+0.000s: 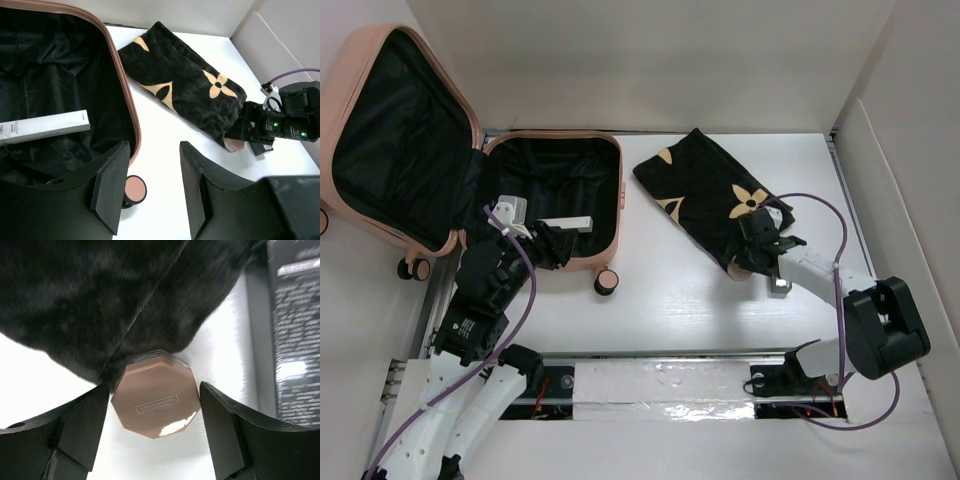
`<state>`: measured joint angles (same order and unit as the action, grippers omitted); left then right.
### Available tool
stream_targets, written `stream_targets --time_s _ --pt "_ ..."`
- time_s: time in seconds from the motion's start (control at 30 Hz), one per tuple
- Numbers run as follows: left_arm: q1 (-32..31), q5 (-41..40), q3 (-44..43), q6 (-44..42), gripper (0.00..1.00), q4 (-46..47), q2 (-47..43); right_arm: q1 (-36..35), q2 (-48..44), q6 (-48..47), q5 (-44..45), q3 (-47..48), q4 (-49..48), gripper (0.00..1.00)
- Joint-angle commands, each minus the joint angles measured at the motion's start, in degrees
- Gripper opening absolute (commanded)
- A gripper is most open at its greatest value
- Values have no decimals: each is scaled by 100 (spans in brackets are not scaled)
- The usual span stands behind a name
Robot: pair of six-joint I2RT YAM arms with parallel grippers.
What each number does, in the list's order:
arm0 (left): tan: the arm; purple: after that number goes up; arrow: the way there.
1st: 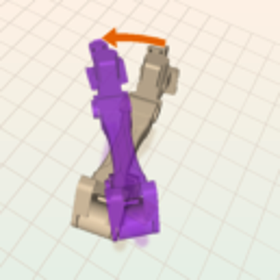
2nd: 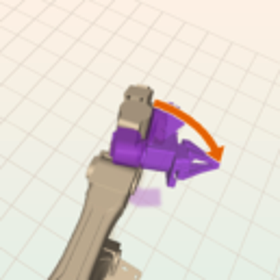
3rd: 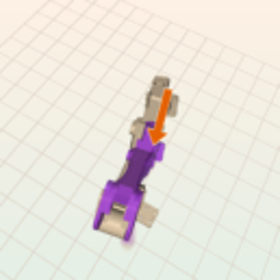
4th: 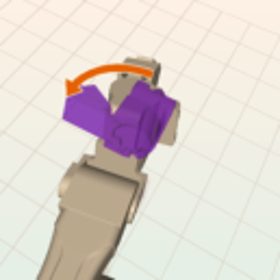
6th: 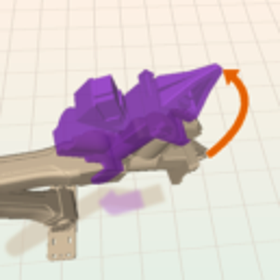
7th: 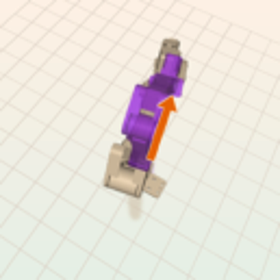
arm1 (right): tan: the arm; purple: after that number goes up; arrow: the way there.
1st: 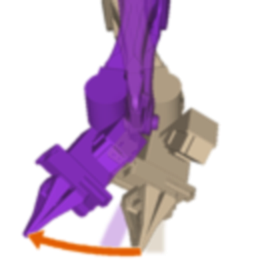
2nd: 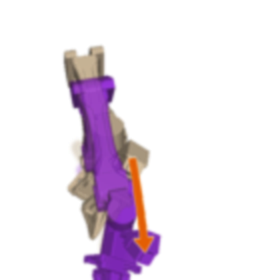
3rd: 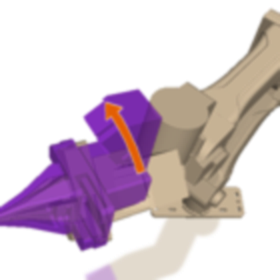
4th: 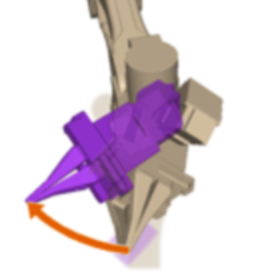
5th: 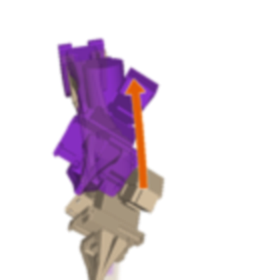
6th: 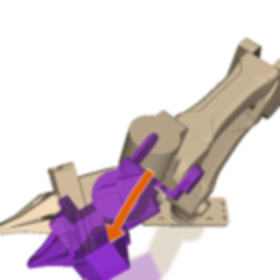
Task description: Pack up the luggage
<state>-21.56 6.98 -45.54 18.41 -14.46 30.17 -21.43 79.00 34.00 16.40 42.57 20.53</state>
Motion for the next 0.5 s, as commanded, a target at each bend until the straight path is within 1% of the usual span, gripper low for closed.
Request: stream_targets --time_s 0.0,0.13,0.2,0.27,0.3,0.33,0.37,0.47 --pt "-50 -39 -104 -48 42 189 -64 7 -51 -42 -532 -117 -6 80" --pt "-50 -65 -113 -48 42 163 -134 7 -113 -34 -647 -205 56 80" --pt "-50 -100 -113 -48 42 163 -135 7 -165 -42 -682 -249 91 82" --pt "-50 -92 -113 -48 42 163 -152 7 -192 -86 -700 -266 108 80" --pt "-50 -92 -104 -48 42 163 -161 7 -244 -95 -674 -275 117 78" --pt "-50 -92 -113 -48 42 163 -178 7 -288 -86 -604 -284 126 69" --pt "-50 -101 -113 -48 42 154 -178 7 -358 -86 -421 -284 170 65" --pt "-50 -101 -104 -48 42 171 -161 -54 -745 -69 -200 -363 188 58"
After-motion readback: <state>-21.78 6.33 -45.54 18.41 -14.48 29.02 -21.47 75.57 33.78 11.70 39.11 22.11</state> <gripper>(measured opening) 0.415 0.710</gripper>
